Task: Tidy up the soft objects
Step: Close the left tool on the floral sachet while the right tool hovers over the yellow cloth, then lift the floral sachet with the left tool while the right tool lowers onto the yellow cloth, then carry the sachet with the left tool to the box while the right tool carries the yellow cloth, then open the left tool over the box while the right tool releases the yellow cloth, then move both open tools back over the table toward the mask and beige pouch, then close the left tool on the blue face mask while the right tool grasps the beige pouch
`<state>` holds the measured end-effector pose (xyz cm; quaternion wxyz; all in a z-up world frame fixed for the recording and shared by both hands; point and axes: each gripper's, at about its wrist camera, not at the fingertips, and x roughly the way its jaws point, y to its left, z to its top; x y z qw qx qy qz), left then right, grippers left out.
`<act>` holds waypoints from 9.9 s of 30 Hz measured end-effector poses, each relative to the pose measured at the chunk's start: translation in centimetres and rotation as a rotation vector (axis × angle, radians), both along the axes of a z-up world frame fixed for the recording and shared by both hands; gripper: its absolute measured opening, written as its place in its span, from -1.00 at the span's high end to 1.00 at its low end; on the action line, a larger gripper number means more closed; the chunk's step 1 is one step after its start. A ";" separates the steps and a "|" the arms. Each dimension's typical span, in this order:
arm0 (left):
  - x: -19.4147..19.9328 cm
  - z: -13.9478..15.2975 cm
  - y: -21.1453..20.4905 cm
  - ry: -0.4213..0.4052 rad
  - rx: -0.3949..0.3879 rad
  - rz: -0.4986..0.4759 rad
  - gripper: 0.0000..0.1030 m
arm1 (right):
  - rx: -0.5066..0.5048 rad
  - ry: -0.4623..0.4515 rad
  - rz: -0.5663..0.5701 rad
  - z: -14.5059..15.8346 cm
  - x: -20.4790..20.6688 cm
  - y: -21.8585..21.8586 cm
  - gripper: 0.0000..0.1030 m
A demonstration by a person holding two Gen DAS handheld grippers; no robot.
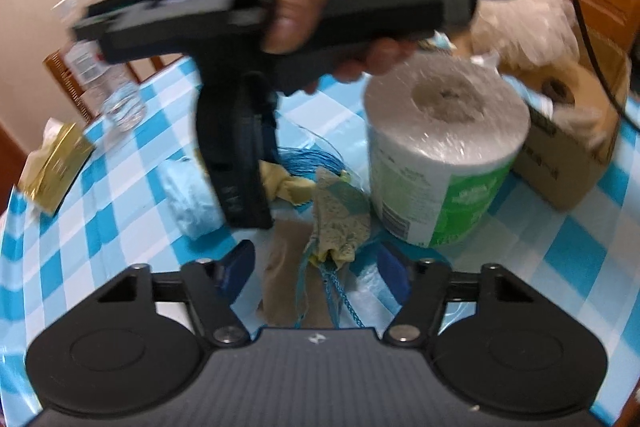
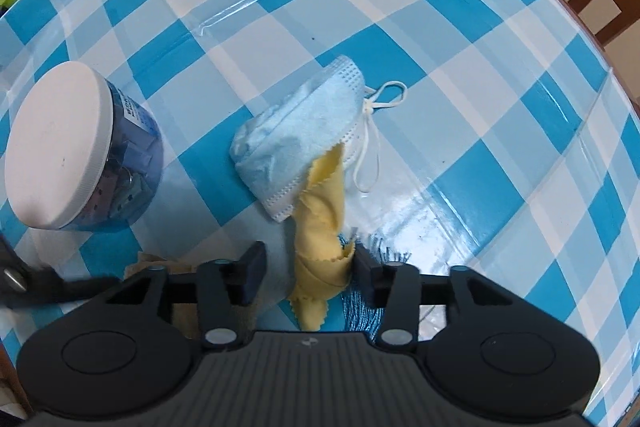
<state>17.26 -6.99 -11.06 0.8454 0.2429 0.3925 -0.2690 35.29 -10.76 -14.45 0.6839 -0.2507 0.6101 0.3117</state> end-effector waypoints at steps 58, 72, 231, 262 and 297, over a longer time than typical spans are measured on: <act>-3.3 -2.9 4.8 0.145 -0.017 0.112 -0.19 | -0.116 0.053 -0.101 -3.4 3.8 1.1 -1.00; -3.0 -3.6 3.7 0.116 0.001 0.082 -0.19 | -0.125 0.065 -0.129 -3.3 4.8 1.4 -1.00; -2.5 7.8 11.8 -0.018 -0.118 0.232 -0.94 | 0.246 -0.508 -0.498 12.9 -20.8 -3.9 -1.00; 6.7 5.6 11.8 0.067 -0.148 0.308 -0.94 | 0.093 -0.378 -0.183 1.0 -14.2 4.4 -1.00; 17.2 -2.0 4.6 0.345 -0.133 0.351 -0.29 | 0.194 -0.238 -0.171 0.8 -17.3 3.2 -1.00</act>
